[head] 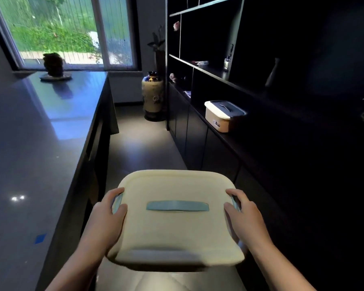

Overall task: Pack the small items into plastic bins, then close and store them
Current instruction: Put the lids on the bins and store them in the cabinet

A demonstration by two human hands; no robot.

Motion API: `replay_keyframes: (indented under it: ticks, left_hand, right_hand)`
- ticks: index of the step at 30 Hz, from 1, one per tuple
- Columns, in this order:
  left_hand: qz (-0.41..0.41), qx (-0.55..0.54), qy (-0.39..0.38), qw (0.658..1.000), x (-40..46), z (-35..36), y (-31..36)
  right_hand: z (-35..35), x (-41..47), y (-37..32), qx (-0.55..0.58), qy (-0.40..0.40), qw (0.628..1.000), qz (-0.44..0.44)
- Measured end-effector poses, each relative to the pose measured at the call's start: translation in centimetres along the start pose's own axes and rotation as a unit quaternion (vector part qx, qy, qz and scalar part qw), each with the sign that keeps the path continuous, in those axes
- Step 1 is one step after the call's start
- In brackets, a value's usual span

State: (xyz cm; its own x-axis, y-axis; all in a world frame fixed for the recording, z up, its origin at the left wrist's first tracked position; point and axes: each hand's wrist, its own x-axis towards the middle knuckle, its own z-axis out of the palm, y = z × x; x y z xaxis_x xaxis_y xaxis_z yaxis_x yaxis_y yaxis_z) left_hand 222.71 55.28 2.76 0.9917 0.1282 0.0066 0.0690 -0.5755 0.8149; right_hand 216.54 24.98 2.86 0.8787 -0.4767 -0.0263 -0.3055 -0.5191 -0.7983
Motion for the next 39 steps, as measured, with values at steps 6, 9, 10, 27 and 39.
replay_keyframes:
  ticks: [6, 9, 10, 27, 39]
  left_hand:
    - [0.007, -0.001, -0.015, 1.0, 9.7, 4.2, 1.3]
    - [0.015, 0.015, -0.026, 0.999, 15.0, 6.6, 2.6]
    - [0.021, 0.016, -0.031, 0.999, 16.7, 7.4, 3.2]
    - [0.105, 0.083, -0.201, 0.97, 42.9, 21.7, 10.8]
    - [0.25, 0.05, -0.452, 0.855, 50.8, 34.1, 18.2]
  right_hand:
    - [2.5, 9.9, -0.6, 0.001, 0.011, 1.0, 0.012]
    - [3.0, 15.1, -0.9, 0.003, 0.015, 1.0, 0.027]
    - [3.2, 16.7, -0.9, 0.0, 0.016, 0.999, 0.031]
    - [6.4, 34.8, -0.5, 0.055, 0.158, 0.968, 0.189]
    - [5.7, 36.7, 3.0, 0.12, 0.365, 0.878, 0.285]
